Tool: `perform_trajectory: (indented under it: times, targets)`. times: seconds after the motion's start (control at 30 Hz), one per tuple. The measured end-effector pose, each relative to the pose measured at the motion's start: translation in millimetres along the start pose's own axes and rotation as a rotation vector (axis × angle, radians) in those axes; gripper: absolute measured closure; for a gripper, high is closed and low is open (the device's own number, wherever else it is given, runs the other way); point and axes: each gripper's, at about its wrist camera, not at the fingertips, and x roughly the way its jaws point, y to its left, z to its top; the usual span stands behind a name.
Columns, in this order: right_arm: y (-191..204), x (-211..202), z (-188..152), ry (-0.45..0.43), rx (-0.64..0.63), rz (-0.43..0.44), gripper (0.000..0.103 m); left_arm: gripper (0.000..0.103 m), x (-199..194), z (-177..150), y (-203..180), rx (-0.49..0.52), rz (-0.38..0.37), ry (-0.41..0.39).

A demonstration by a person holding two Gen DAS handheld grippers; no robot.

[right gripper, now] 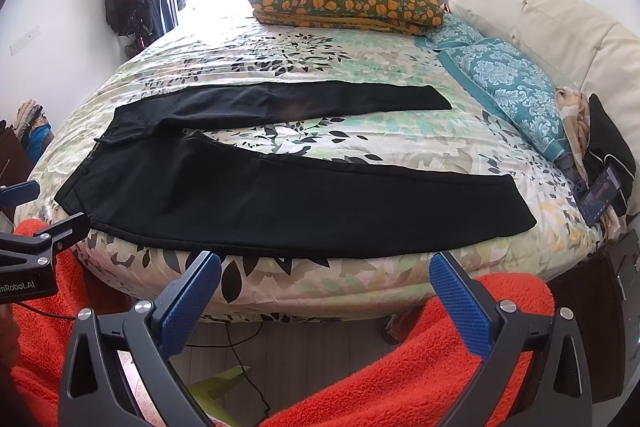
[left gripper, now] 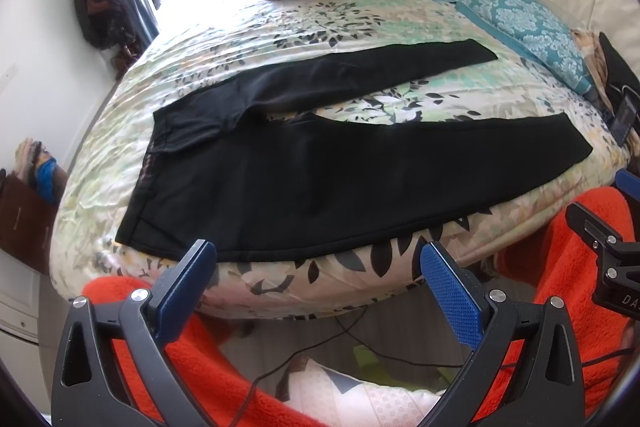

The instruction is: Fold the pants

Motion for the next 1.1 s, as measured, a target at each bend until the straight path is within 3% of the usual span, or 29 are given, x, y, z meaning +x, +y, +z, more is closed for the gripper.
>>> perform_trajectory:
  times: [1.1]
  targets:
    - [-1.3,1.0,-2.1,0.006,0.003,0.007,0.000,0.001,-0.4,0.4,-1.5,0.000,0.001,0.000]
